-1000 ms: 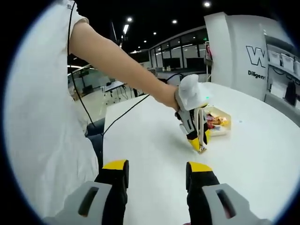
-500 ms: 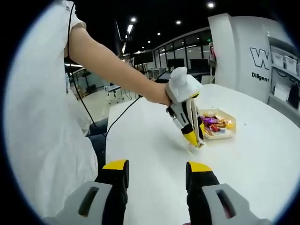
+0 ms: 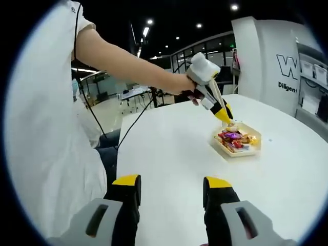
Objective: Place the target food into the container with the food tongs after gripping and lifting it, then release it inside without dropping or visibly crushing the food.
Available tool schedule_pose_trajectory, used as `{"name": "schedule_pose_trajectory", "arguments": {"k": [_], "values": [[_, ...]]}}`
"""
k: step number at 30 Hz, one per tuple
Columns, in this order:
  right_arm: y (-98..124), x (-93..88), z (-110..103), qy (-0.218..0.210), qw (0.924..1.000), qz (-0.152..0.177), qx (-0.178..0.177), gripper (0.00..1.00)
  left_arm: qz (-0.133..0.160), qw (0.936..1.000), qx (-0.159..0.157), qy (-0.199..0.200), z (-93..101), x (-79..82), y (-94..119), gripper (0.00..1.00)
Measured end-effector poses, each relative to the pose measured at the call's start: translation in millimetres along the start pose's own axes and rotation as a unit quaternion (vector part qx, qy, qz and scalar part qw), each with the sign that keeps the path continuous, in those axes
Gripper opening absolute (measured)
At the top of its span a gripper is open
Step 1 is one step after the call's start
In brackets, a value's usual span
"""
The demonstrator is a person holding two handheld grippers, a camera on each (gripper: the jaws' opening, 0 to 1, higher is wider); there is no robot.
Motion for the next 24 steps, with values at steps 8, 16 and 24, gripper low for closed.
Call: {"name": "schedule_pose_trajectory", "arguments": {"k": [8,16,24], "values": [[5.5,1.7,3.5,0.001,1.0000,-0.001,-0.007,0.45,0.006,0.9991,0.041,-0.006,-41.4,29.5,-4.4,0.17],[6.4,1.8,4.1,0.003,1.0000,-0.003,-0.008,0.45,0.001,0.9975,0.070,-0.006,-63.5,47.9,-15.9,0.21],[6.3,4.8,5.2,0.006,1.0000,-0.002,-0.007,0.45,0.001,0.9966,0.081,-0.017,-62.6,53.7,-13.8,0.24]]}}
Point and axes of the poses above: the point that each gripper's makers call its tool centre point, and the gripper's own axes: y roughly backward along the fingers, z roughly to its right, x roughly out of its top, the point moved 4 cm from there along y, roughly backward along the fingers, and after that the axes turned 12 degrees about z, right-handed, at the moved point
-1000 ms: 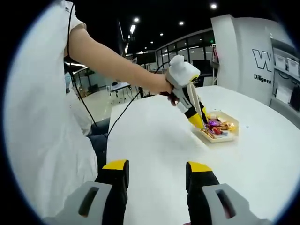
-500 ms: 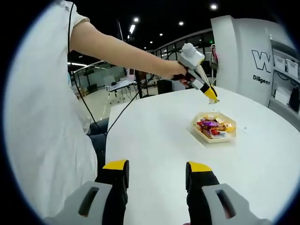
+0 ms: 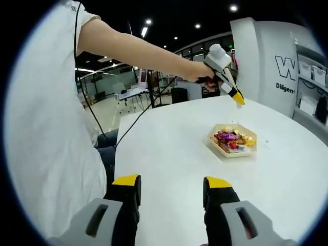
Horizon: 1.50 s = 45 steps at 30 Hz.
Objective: Place the target food into the container with the food tongs after gripping and lifting it, then release it inside without dropping or visibly crushing the food.
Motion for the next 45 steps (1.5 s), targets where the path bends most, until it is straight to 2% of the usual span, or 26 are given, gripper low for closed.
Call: {"name": "schedule_pose_trajectory", "arguments": {"k": [4,9,12,16,17,24,29,35,45], "values": [[-1.7,1.1,-0.5,0.001,1.0000,0.000,0.004,0.45,0.005,1.0000,0.001,-0.002,1.4,0.3,6.1,0.24],[-4.5,3.2,-1.7,0.005,0.9999,0.001,0.012,0.46,0.018,0.9998,0.008,0.004,13.6,2.6,29.7,0.24],[-7.0,3.0,-2.9,0.006,0.9998,0.000,0.017,0.46,0.025,0.9995,0.014,0.010,18.7,-2.1,44.2,0.24],[-10.5,4.2,-4.7,0.009,0.9997,0.002,0.024,0.46,0.035,0.9986,0.026,0.029,26.4,-14.8,65.8,0.24],[-12.0,4.6,-5.5,0.010,0.9996,0.003,0.027,0.46,0.039,0.9982,0.029,0.036,22.0,-18.2,68.9,0.24],[-21.5,3.0,-11.3,0.016,0.9988,0.000,0.046,0.46,0.054,0.9935,0.058,0.081,52.5,-52.8,120.3,0.24],[-27.3,3.1,-15.9,0.020,0.9982,-0.003,0.057,0.46,0.055,0.9906,0.076,0.099,75.1,-76.4,149.1,0.24],[-34.5,2.9,-20.7,0.025,0.9972,-0.004,0.070,0.46,0.061,0.9869,0.085,0.123,104.5,-96.5,170.3,0.24],[-46.6,4.8,-16.1,0.023,0.9980,-0.001,0.060,0.46,0.085,0.9792,0.108,0.149,143.7,-108.3,192.3,0.24]]}}
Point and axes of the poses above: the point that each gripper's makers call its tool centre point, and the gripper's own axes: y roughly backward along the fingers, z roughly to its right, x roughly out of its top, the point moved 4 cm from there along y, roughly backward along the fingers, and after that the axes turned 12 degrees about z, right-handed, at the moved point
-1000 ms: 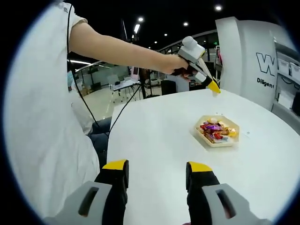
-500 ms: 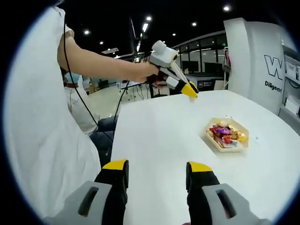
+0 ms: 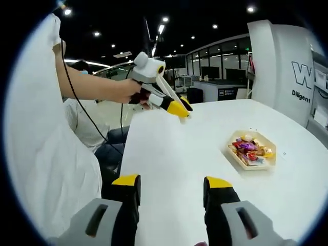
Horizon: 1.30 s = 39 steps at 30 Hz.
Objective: Place the target food into the container with the food tongs after gripping and lifting it, then release it inside without dropping or visibly crushing the food.
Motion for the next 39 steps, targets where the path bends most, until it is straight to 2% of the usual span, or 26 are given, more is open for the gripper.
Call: {"name": "schedule_pose_trajectory", "arguments": {"k": [7,14,20,23,24,31,34,36,39], "values": [[-7.8,2.4,6.7,0.005,0.9999,0.003,-0.010,0.45,0.022,0.9996,0.012,0.013,16.9,-7.6,15.9,0.24],[-12.6,4.3,5.9,0.005,1.0000,0.004,-0.005,0.44,0.043,0.9988,0.011,0.021,25.5,-3.1,25.0,0.23],[-12.7,5.0,7.4,-0.007,0.9998,0.010,-0.012,0.44,0.054,0.9976,-0.027,0.035,32.3,-3.7,23.6,0.23],[-12.6,6.6,8.8,-0.015,0.9995,0.016,-0.021,0.44,0.075,0.9930,-0.065,0.064,34.8,-0.3,20.1,0.23],[-12.5,6.8,9.3,-0.019,0.9994,0.017,-0.025,0.43,0.076,0.9925,-0.069,0.066,34.9,-0.1,19.8,0.23],[-20.4,11.7,7.9,-0.035,0.9970,0.023,-0.065,0.43,0.074,0.9868,-0.113,0.089,24.4,1.7,15.1,0.23],[-25.3,12.7,4.4,-0.039,0.9962,0.026,-0.074,0.43,0.070,0.9857,-0.131,0.080,18.0,6.2,16.1,0.23],[-28.7,15.1,4.5,-0.045,0.9938,0.032,-0.097,0.43,0.067,0.9840,-0.147,0.075,15.3,7.4,16.1,0.23],[-31.8,17.5,0.2,-0.050,0.9919,0.035,-0.112,0.43,0.066,0.9830,-0.156,0.070,6.6,7.5,14.8,0.23]]}}
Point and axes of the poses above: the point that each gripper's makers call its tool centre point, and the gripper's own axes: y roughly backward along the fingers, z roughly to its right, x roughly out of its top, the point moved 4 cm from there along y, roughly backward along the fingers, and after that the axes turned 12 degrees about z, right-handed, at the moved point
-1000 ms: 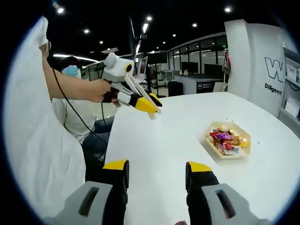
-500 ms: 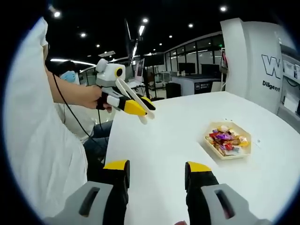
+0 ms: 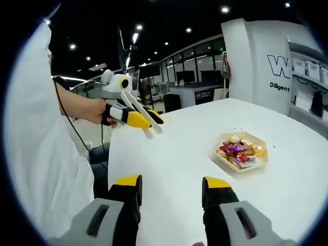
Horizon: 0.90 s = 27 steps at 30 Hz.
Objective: Place the target food into the container with the food tongs after gripping and lifting it, then release it inside without dropping or visibly crushing the food.
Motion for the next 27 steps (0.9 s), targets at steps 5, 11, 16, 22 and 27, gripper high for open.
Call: {"name": "schedule_pose_trajectory", "arguments": {"k": [5,11,16,22,27], "values": [[-0.1,5.5,-4.0,-0.005,0.9993,0.006,-0.037,0.44,0.012,0.9996,-0.025,0.011,-1.2,7.5,2.5,0.23],[-4.8,7.0,-6.8,-0.014,0.9986,0.023,-0.045,0.44,-0.007,0.9989,-0.045,-0.009,-1.4,2.9,3.6,0.23],[-6.8,7.5,-3.5,-0.001,0.9997,0.021,0.009,0.44,0.006,0.9995,-0.001,-0.032,0.0,5.3,6.0,0.23],[1.2,8.0,2.8,0.005,0.9997,0.006,0.025,0.44,0.030,0.9992,0.027,-0.001,-2.8,11.2,9.0,0.23],[-2.8,5.5,-0.2,0.007,0.9999,0.001,-0.009,0.45,0.035,0.9993,0.007,-0.011,-5.9,12.5,15.0,0.24]]}}
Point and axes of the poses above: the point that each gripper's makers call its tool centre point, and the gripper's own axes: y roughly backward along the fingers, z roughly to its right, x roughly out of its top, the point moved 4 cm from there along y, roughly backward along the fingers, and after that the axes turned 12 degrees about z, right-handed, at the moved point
